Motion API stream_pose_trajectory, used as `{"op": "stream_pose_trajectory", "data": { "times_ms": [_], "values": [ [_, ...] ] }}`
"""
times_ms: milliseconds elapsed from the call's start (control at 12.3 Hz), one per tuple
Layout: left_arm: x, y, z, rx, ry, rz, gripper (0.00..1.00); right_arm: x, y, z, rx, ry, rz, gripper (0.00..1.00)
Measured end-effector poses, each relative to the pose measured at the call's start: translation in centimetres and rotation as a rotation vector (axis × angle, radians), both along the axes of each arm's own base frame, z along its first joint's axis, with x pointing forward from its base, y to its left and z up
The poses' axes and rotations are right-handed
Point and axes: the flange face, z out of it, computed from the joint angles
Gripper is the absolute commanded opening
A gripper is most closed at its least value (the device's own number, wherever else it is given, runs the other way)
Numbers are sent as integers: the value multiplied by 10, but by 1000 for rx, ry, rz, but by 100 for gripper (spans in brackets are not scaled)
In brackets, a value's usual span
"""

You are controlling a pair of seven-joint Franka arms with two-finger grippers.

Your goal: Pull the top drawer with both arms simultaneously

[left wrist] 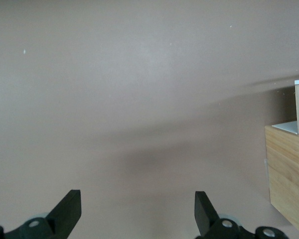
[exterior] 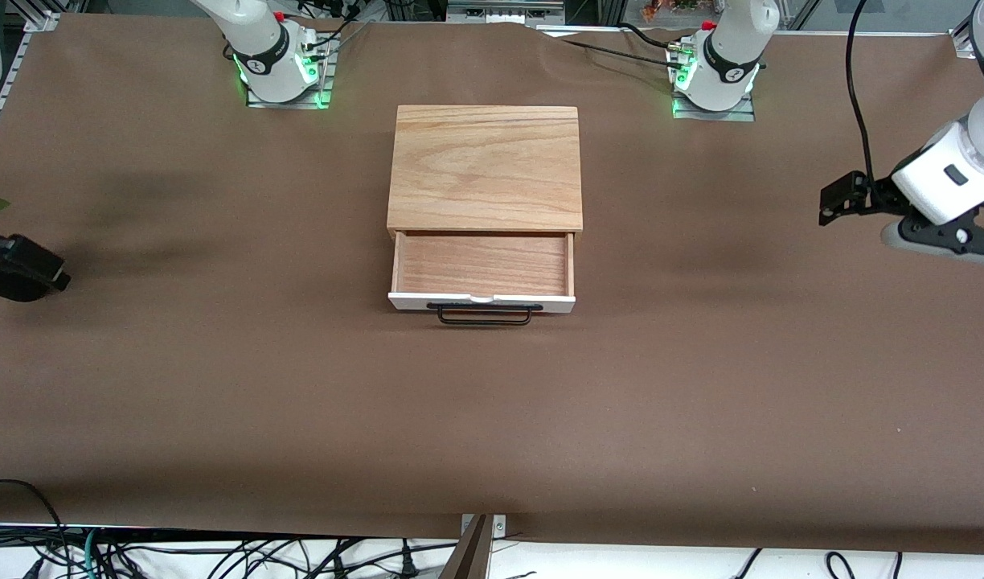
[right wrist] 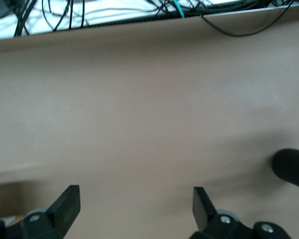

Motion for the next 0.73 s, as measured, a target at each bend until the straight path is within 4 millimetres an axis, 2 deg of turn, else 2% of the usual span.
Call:
{"op": "stream_pose_trajectory", "data": {
  "times_ms": [162, 325, 487, 731],
  "values": [
    [-19, -18, 11, 6, -15, 18, 100, -13, 7, 3, 7, 57, 11, 100],
    [-26, -31, 15, 7, -22, 15, 100, -18, 5, -9, 12, 100, 4, 100],
    [-25, -32, 12, 7, -21, 15, 100, -19, 7, -18, 15, 119, -5, 100],
    [-25, -29, 11, -5, -19, 23, 100, -18, 7, -19, 15, 120, -5, 100]
  ]
}}
